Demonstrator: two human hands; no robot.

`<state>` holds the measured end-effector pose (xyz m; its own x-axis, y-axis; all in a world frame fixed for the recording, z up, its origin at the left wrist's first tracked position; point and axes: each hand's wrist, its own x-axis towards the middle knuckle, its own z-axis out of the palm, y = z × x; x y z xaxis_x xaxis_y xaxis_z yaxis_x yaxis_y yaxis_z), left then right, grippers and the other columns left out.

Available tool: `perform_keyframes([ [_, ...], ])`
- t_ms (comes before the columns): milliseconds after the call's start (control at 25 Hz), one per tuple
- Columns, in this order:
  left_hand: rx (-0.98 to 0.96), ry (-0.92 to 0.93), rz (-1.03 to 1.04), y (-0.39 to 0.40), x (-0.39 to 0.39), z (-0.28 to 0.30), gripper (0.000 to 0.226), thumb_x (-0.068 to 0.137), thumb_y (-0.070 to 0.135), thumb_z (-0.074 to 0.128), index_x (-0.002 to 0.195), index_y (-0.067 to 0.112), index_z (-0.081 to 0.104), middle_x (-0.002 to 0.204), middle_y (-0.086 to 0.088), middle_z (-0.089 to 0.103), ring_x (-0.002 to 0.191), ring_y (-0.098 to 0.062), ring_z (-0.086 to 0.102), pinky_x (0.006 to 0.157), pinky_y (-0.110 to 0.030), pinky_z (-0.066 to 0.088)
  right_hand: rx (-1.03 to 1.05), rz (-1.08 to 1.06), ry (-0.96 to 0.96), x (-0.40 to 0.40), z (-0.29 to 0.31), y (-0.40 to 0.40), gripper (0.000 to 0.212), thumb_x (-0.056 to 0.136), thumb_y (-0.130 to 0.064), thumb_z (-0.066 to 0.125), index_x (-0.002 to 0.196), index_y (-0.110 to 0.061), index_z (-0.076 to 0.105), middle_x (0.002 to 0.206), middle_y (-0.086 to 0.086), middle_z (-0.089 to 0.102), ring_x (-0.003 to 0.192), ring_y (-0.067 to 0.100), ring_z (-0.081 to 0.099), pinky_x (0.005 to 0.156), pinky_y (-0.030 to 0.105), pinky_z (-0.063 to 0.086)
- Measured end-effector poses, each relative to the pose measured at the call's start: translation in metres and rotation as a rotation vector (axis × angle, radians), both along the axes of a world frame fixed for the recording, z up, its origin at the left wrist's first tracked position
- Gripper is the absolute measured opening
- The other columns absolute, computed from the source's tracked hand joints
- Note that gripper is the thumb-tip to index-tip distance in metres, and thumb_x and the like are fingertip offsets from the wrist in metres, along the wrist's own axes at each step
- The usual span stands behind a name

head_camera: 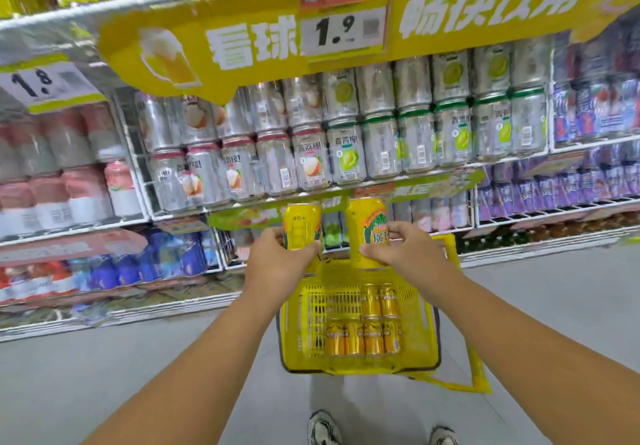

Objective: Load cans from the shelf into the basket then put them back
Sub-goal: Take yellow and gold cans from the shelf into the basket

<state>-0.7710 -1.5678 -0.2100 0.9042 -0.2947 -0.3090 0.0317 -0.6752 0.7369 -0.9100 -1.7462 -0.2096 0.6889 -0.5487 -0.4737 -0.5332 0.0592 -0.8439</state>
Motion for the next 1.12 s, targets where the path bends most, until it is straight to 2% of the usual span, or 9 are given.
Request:
perform_keyframes([
  [40, 0.017, 0.004, -0.011, 0.005, 0.000, -0.017, 0.041, 0.070, 0.051, 0.085, 0.095, 0.025, 0.067, 0.080, 0.012, 0.069, 0.061, 0.009, 0.063, 0.060, -0.017, 0.053, -0.009, -0.010, 0.020, 0.000, -0.016, 0.003, 0.055, 0.078, -0.035, 0.086, 0.123, -0.025, 0.055, 0.115, -0.009, 0.053, 0.090, -0.006, 0.053, 0.069, 0.014, 0.041],
  [240, 0.083, 0.089, -0.030, 0.019, -0.003, -0.111, 0.034, 0.071, 0.047, 0.084, 0.093, 0.026, 0.069, 0.081, 0.012, 0.073, 0.068, 0.004, 0.066, 0.063, -0.023, 0.052, 0.025, -0.067, 0.130, 0.000, -0.116, 0.014, 0.066, 0.069, -0.036, 0.091, 0.125, -0.022, 0.059, 0.114, -0.009, 0.064, 0.096, 0.008, 0.066, 0.079, 0.030, 0.055],
  [400, 0.071, 0.134, -0.011, 0.017, -0.010, -0.180, 0.030, 0.073, 0.040, 0.084, 0.093, 0.025, 0.067, 0.078, 0.012, 0.072, 0.064, 0.007, 0.063, 0.054, -0.011, 0.043, 0.070, -0.089, 0.165, 0.002, -0.197, 0.022, 0.062, 0.071, -0.030, 0.091, 0.123, -0.020, 0.060, 0.113, -0.005, 0.065, 0.094, 0.011, 0.067, 0.067, 0.022, 0.051],
  [480, 0.077, 0.154, 0.001, 0.013, -0.011, -0.215, 0.034, 0.073, 0.041, 0.084, 0.097, 0.024, 0.067, 0.079, 0.013, 0.071, 0.070, 0.003, 0.065, 0.058, -0.015, 0.045, 0.087, -0.092, 0.181, 0.004, -0.238, 0.025, 0.053, 0.072, -0.028, 0.090, 0.116, -0.022, 0.061, 0.110, -0.006, 0.066, 0.092, 0.009, 0.067, 0.065, 0.022, 0.052],
  [640, 0.099, 0.205, 0.064, 0.003, -0.009, -0.282, 0.032, 0.075, 0.039, 0.085, 0.091, 0.025, 0.061, 0.078, 0.010, 0.065, 0.069, -0.002, 0.060, 0.054, -0.020, 0.038, 0.077, -0.077, 0.234, 0.006, -0.321, 0.032, 0.048, 0.063, -0.037, 0.092, 0.102, -0.027, 0.066, 0.107, -0.006, 0.069, 0.089, 0.011, 0.071, 0.079, 0.037, 0.060],
  [760, 0.132, 0.218, 0.058, -0.003, -0.008, -0.334, 0.033, 0.076, 0.037, 0.085, 0.090, 0.020, 0.060, 0.079, 0.007, 0.063, 0.067, -0.001, 0.056, 0.050, -0.017, 0.033, 0.065, -0.080, 0.253, 0.011, -0.369, 0.030, 0.032, 0.068, -0.032, 0.091, 0.090, -0.030, 0.068, 0.103, -0.003, 0.068, 0.084, 0.008, 0.069, 0.069, 0.025, 0.058],
  [840, 0.154, 0.222, 0.060, -0.005, -0.008, -0.362, 0.034, 0.077, 0.038, 0.084, 0.090, 0.022, 0.057, 0.078, 0.011, 0.061, 0.067, 0.002, 0.053, 0.049, -0.015, 0.032, 0.053, -0.082, 0.242, 0.015, -0.398, 0.025, 0.028, 0.073, -0.025, 0.088, 0.094, -0.026, 0.070, 0.094, -0.005, 0.069, 0.077, 0.004, 0.067, 0.056, 0.014, 0.050],
  [920, 0.184, 0.236, 0.059, -0.010, -0.010, -0.385, 0.035, 0.077, 0.039, 0.084, 0.089, 0.026, 0.054, 0.079, 0.012, 0.061, 0.068, 0.003, 0.051, 0.051, -0.017, 0.034, 0.036, -0.086, 0.250, 0.019, -0.422, 0.025, 0.030, 0.075, -0.026, 0.087, 0.100, -0.024, 0.070, 0.090, -0.008, 0.068, 0.073, 0.001, 0.064, 0.052, 0.014, 0.045],
  [1120, 0.199, 0.258, 0.055, -0.025, -0.009, -0.435, 0.039, 0.076, 0.043, 0.083, 0.094, 0.021, 0.057, 0.079, 0.013, 0.061, 0.067, 0.002, 0.054, 0.049, -0.018, 0.034, 0.031, -0.111, 0.286, 0.033, -0.468, 0.031, 0.028, 0.070, -0.026, 0.088, 0.095, -0.020, 0.076, 0.083, -0.006, 0.074, 0.072, 0.009, 0.071, 0.064, 0.032, 0.060],
])
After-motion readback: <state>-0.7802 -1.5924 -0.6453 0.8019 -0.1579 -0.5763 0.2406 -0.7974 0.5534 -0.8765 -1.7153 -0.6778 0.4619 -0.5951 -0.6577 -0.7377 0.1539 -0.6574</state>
